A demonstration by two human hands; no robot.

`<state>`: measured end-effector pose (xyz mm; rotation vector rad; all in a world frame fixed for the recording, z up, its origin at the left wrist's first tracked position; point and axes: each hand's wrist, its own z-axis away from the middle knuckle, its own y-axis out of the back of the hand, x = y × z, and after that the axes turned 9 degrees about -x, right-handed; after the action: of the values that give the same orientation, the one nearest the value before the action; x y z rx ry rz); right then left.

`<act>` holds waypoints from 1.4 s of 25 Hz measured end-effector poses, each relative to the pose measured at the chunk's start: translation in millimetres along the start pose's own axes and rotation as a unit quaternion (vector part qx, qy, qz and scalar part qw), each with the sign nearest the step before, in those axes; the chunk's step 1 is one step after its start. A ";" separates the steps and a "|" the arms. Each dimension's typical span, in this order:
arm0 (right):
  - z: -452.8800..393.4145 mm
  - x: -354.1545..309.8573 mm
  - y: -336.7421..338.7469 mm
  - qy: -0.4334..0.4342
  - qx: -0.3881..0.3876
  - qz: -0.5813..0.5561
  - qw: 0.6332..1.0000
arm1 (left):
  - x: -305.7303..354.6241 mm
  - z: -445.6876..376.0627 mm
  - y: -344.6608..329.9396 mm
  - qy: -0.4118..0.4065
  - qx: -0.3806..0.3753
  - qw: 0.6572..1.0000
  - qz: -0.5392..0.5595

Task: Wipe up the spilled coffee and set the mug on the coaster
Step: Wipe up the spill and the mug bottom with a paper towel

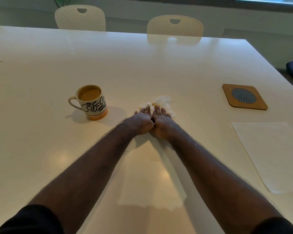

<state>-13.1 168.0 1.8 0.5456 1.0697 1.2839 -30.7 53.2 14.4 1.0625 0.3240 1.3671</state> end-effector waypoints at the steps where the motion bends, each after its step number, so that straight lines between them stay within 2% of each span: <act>1: -0.8 -2.7 1.1 0.006 -0.007 0.004 1.000 | -2.0 2.6 0.4 0.006 0.002 1.000 0.002; 6: 1.7 -17.3 2.5 0.029 -0.037 0.057 0.997 | -8.8 21.8 -0.3 0.026 -0.001 1.000 0.016; 12: 14.9 -27.5 -9.9 0.078 -0.037 0.093 0.992 | -6.8 51.1 -9.1 0.056 -0.005 0.998 0.025; 23: 55.2 -10.9 -40.4 0.171 -0.021 0.116 0.978 | -4.1 82.1 -52.4 0.033 0.002 0.999 0.018; 27: 76.6 -0.5 -47.5 0.160 -0.008 0.093 0.983 | 0.8 80.4 -74.6 0.006 0.010 1.000 0.003; 35: 106.5 23.2 -58.4 0.069 -0.010 0.071 0.995 | 23.3 66.5 -94.1 -0.067 -0.005 0.997 -0.034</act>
<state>106.4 198.7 -6.9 0.5313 1.1474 1.4723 83.3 60.0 -13.4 1.1187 0.2512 1.2284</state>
